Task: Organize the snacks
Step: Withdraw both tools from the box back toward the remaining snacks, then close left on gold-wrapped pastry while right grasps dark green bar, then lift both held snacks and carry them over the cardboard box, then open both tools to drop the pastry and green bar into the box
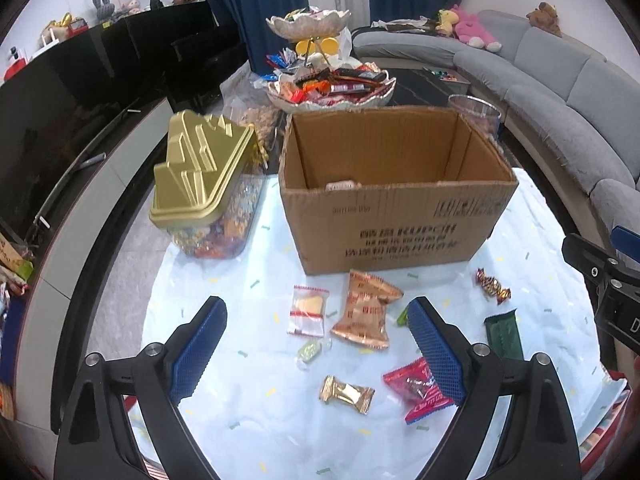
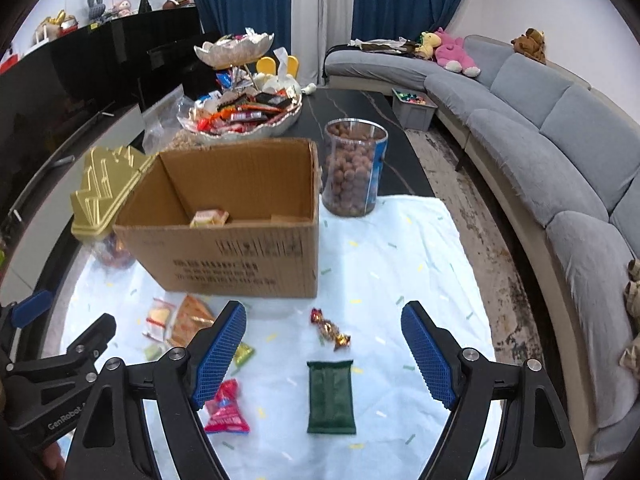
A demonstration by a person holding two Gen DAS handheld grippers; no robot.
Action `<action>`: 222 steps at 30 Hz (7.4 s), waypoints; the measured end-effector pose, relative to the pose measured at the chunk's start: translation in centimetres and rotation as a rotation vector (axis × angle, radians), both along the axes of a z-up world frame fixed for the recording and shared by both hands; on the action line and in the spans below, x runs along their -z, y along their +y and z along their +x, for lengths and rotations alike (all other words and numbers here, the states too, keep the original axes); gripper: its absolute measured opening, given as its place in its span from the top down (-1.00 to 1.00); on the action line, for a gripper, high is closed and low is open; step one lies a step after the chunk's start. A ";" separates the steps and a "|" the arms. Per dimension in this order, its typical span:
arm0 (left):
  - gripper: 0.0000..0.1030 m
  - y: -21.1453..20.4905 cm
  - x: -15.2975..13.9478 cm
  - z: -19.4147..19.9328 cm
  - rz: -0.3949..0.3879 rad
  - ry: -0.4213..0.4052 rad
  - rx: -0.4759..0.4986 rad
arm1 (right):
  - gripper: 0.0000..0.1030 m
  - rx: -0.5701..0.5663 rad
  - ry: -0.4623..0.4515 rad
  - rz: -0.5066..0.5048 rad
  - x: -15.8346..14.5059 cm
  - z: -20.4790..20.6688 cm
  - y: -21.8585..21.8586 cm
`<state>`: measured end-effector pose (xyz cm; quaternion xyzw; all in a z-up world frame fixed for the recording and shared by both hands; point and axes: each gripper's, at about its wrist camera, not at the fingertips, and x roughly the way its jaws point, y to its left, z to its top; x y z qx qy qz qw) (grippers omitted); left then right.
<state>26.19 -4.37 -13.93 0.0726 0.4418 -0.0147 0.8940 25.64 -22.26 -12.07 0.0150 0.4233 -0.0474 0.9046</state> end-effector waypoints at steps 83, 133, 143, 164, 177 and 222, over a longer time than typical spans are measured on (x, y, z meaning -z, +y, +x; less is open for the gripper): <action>0.34 0.5 15.0 -4.3 -0.045 0.034 0.177 | 0.13 -0.030 0.085 0.026 16.2 -3.1 0.1; 0.34 1.3 2.1 -3.0 -0.099 -0.110 0.034 | 0.13 -0.092 -0.139 0.044 3.1 -4.2 2.6; 0.34 1.0 -0.3 -1.5 -0.121 -0.140 0.025 | 0.12 -0.104 -0.195 0.040 0.1 -3.0 2.8; 0.34 0.2 -5.9 4.5 -0.147 -0.218 0.046 | 0.12 -0.145 -0.275 0.026 -5.5 2.0 3.2; 0.34 -1.1 -5.7 9.1 -0.168 -0.204 0.074 | 0.12 -0.150 -0.262 0.051 -5.9 7.0 2.6; -0.60 -1.2 -4.0 13.3 -0.153 -0.180 0.061 | -0.51 -0.159 -0.161 0.065 -3.8 12.9 1.2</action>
